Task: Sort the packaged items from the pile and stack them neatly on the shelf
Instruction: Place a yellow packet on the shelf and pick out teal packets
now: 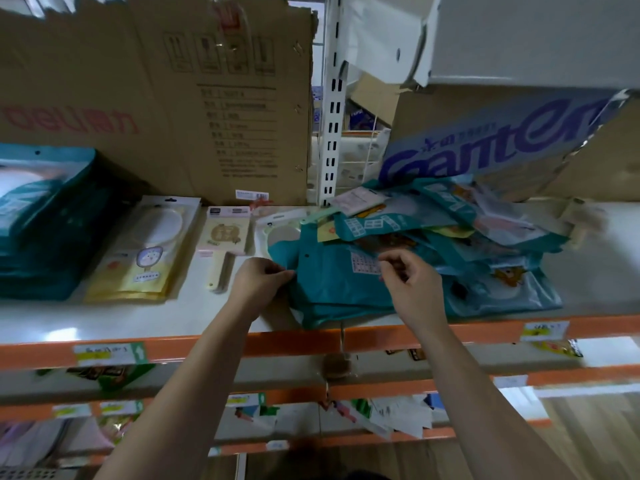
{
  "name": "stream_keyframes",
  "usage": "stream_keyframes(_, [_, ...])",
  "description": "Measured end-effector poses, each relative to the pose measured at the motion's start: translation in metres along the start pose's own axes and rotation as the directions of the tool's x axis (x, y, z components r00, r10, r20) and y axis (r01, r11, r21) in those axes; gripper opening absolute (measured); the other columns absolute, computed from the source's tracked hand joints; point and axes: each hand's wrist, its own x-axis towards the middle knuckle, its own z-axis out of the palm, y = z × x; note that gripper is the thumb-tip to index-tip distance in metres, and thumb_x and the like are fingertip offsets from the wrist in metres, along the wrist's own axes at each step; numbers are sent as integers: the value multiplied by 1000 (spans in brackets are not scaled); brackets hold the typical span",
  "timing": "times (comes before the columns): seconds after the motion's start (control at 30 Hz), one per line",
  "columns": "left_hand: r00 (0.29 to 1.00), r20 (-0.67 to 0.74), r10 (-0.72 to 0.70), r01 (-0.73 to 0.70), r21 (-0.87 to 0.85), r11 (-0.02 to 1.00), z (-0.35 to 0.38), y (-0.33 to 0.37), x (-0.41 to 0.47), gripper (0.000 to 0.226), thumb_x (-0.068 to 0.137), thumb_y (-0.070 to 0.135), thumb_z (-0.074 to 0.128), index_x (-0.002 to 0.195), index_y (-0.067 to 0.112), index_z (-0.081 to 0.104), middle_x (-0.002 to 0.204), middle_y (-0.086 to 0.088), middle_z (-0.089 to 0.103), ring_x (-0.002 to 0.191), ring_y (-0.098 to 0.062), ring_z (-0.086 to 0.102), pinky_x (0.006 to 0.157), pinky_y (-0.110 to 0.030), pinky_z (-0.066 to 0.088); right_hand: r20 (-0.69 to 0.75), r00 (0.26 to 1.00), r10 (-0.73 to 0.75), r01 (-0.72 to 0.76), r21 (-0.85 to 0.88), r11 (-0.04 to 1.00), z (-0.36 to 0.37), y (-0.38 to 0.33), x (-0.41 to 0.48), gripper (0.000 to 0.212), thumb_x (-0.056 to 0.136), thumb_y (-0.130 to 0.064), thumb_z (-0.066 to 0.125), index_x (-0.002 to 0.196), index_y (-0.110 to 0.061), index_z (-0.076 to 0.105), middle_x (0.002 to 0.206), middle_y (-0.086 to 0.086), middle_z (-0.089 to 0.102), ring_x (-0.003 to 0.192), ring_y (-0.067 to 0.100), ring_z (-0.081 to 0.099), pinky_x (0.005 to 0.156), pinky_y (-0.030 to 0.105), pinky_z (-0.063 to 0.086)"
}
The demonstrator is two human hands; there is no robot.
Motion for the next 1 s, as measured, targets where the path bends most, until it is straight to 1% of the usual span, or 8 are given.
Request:
stream_keyframes(0.2, [989,97,116,-108,-79,991,-11,13,-3,4,97,16,58,95,12,57,103,-15,63,92,-31,67,78,-49,60,-44,999,22,-21,26,999,3,-6,4,10,94,-16,60,95,-23,67,87,-5,68,85,13,65,79,38,56])
stream_keyframes(0.33, [990,34,139,-131,-175,976,-24,16,-9,5,96,12,59,94,12,54,105,-17,63,94,-32,67,68,-42,61,-58,998,37,-33,63,997,8,-10,1,12,94,-17,60,93,-27,66,86,-5,68,85,16,65,80,43,56])
stream_keyframes(0.43, [992,-13,128,-123,-391,912,-39,20,-16,20,94,5,58,111,14,52,108,-15,65,94,-30,69,62,-34,60,-55,997,47,-42,79,996,13,-12,-3,12,94,-17,60,93,-27,66,87,-5,68,84,16,66,80,46,56])
stream_keyframes(0.53, [988,-4,152,-136,-481,866,-57,27,-21,29,96,6,54,123,16,56,113,-17,62,93,-32,68,60,-29,58,-35,999,37,-34,87,996,19,-17,-6,10,94,-18,60,94,-24,67,87,-5,69,85,15,66,79,46,56])
stream_keyframes(0.63, [988,-3,153,-135,-486,863,-70,37,-24,23,96,6,54,115,13,63,112,-16,62,84,-25,68,57,-24,55,-7,1000,4,-3,119,993,25,-26,-8,10,94,-16,60,96,-20,69,88,-4,69,85,15,66,79,45,56])
stream_keyframes(0.77, [975,-108,193,-221,-516,828,-80,49,-26,11,94,3,54,95,13,59,96,-12,62,67,-16,66,51,-22,51,7,998,-64,62,159,985,30,-40,-8,11,95,-14,60,97,-20,70,92,-5,69,89,17,66,80,48,56])
stream_keyframes(0.87, [957,-178,231,-290,-496,818,-85,55,-29,13,93,2,55,87,14,57,94,-9,62,78,-20,65,55,-24,54,-14,997,-72,73,193,978,29,-49,-6,13,95,-14,60,95,-23,70,91,-8,70,89,16,66,81,49,56])
stream_keyframes(1.0, [917,-191,351,-399,-476,783,-87,65,-38,16,86,8,70,85,14,55,97,-9,65,93,-26,69,66,-31,60,-24,999,-49,53,243,969,28,-57,-5,13,95,-14,60,94,-22,70,89,-7,70,89,15,67,82,45,56])
